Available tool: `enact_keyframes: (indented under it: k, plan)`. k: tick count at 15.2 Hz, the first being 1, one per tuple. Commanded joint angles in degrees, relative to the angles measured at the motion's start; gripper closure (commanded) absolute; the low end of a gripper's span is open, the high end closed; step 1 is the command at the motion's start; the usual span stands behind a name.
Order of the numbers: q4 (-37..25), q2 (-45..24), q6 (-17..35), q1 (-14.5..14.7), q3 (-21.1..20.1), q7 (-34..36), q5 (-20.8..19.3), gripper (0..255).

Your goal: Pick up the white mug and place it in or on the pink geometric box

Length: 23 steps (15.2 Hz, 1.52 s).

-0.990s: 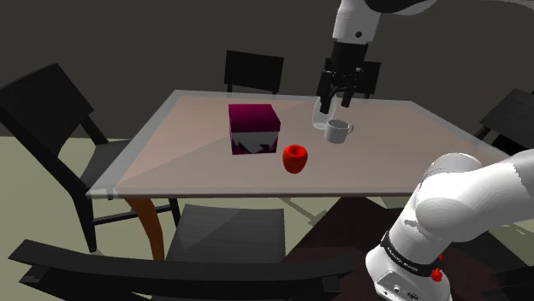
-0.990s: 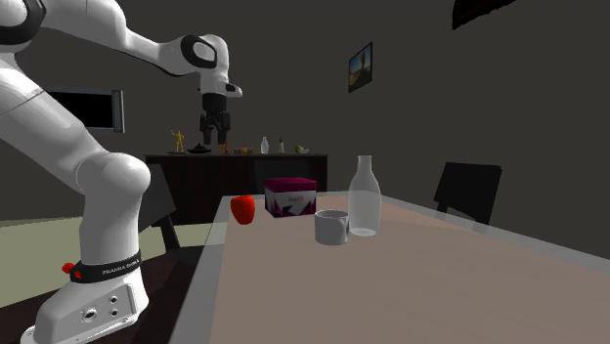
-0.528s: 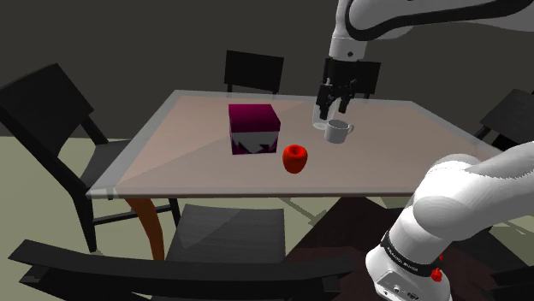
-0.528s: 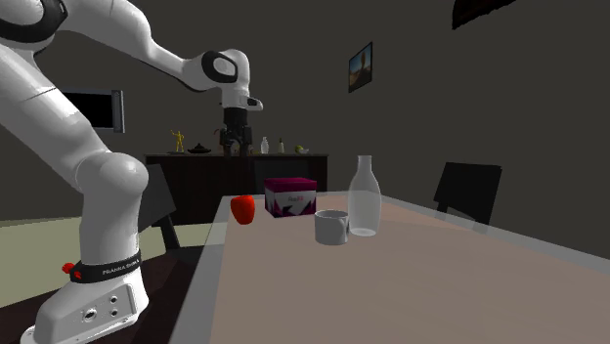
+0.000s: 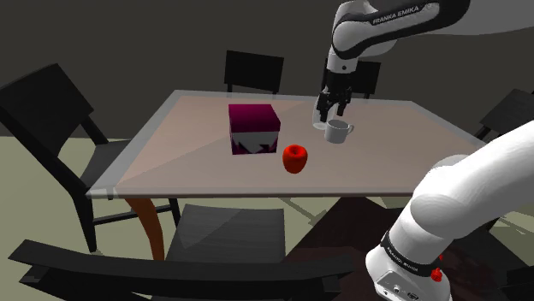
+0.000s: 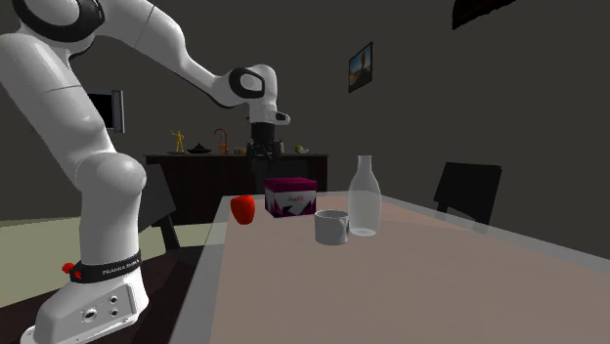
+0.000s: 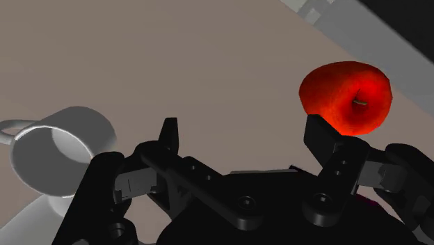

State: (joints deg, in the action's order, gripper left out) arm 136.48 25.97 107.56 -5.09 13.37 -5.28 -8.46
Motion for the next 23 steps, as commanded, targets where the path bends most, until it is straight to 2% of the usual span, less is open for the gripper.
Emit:
enact_keyframes:
  k: [1, 8, 15, 23]
  plan:
    - [-0.7, -3.3, 2.6, -0.6, 1.7, -1.9, -0.6, 0]
    - [-6.6, -16.5, 9.7, -2.4, 7.2, -8.7, -0.3, 0]
    - [-15.7, -31.2, 14.6, -5.1, 10.9, -16.4, 3.8, 0]
    - [-14.0, -35.1, 20.1, -6.0, 11.0, -17.8, 5.3, 0]
